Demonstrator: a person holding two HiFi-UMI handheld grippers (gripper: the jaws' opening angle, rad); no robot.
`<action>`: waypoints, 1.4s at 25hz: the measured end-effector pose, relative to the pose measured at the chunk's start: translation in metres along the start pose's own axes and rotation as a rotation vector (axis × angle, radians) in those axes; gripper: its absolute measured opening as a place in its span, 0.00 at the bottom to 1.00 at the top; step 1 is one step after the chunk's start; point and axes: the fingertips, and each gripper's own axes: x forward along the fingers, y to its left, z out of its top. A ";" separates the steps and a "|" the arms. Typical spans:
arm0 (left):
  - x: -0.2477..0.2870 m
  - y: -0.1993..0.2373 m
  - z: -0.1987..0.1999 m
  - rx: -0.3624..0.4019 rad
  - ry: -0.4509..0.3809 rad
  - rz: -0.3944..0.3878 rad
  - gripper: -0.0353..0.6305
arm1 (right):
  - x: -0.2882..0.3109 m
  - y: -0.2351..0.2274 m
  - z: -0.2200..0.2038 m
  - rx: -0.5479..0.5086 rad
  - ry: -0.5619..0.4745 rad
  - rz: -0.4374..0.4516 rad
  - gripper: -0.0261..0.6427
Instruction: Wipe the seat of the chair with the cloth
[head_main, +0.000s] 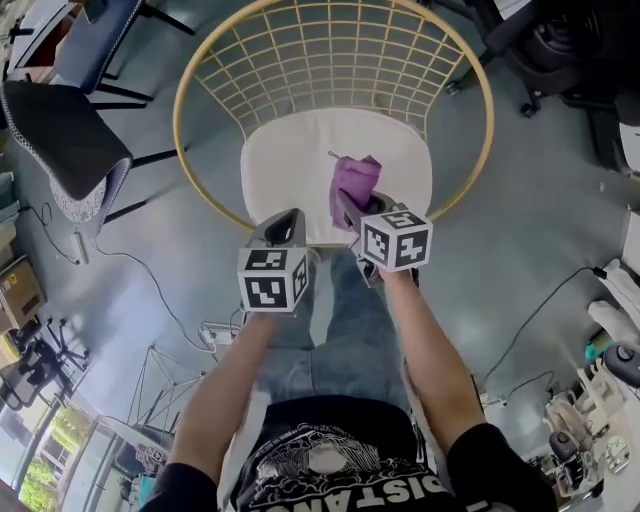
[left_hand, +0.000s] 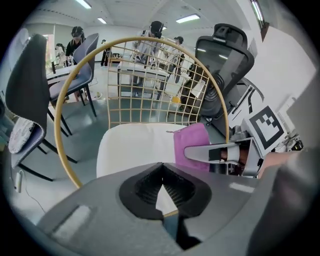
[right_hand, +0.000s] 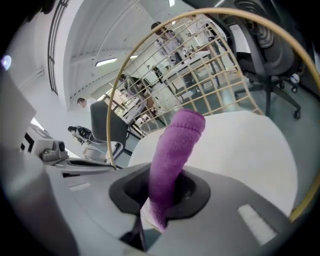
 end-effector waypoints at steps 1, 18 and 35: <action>-0.004 0.009 -0.002 0.000 0.000 0.002 0.05 | 0.011 0.017 -0.002 -0.006 0.007 0.022 0.13; -0.053 0.120 -0.030 -0.018 -0.012 0.023 0.05 | 0.126 0.142 -0.051 -0.001 0.091 0.148 0.13; -0.028 0.069 -0.035 0.026 0.010 -0.044 0.05 | 0.080 0.073 -0.087 0.062 0.105 0.030 0.13</action>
